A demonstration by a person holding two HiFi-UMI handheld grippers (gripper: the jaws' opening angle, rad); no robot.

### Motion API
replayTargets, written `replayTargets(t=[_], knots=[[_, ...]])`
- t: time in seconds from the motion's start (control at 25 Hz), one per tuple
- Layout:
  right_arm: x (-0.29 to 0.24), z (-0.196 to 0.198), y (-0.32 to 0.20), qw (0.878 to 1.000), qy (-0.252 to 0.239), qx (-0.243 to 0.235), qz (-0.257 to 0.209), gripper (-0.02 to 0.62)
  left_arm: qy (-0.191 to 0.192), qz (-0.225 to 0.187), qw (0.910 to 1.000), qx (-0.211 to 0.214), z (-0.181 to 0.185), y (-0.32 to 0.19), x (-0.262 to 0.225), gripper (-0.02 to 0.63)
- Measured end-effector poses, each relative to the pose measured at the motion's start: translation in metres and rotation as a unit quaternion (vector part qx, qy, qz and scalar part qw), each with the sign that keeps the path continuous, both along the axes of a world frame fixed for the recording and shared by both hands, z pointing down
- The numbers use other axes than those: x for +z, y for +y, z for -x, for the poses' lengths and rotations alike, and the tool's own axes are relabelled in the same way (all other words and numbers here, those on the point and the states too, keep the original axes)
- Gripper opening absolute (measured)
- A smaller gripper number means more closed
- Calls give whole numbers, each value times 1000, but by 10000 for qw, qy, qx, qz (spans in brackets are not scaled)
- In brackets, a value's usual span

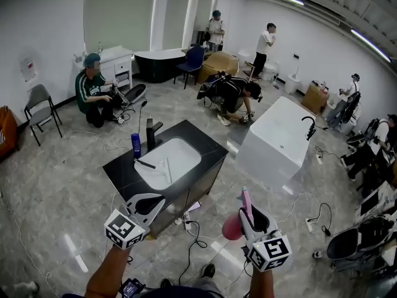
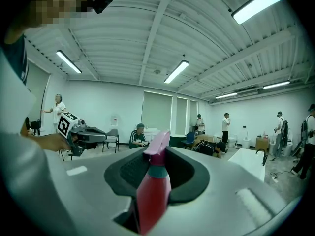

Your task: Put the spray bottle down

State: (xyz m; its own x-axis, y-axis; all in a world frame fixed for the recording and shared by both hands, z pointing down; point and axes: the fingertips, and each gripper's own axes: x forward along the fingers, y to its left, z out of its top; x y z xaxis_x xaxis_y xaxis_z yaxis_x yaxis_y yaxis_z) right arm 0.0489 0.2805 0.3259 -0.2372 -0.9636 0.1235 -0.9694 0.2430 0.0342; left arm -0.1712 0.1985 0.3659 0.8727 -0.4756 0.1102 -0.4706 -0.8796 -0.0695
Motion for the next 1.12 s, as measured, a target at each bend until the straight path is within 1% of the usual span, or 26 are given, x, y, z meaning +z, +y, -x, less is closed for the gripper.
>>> replayTargets(t=[0.2,0.44,0.6,0.96,1.12], knots=[[5,-16,-32,9996,-103,-279,4,112,-55,13,9996,-260,-11,-18,0,5],[2,-57,-65,9981,-148,-587,-61,112,-73,-67,9981,-608,-43,-33,-6,5],[2,-76,-86,9970,-141,-763,-62,112,-73,-57,9968,-800,-58,-45,-4,5],[10,-114,-118,9942,-235,-1050,11,112,-164,44,9941,-1072,-95,-61,2,5],[12,-124,-135,9929,-274,-1153,45,112,-190,80,9930,-1162,-107,-75,4,5]])
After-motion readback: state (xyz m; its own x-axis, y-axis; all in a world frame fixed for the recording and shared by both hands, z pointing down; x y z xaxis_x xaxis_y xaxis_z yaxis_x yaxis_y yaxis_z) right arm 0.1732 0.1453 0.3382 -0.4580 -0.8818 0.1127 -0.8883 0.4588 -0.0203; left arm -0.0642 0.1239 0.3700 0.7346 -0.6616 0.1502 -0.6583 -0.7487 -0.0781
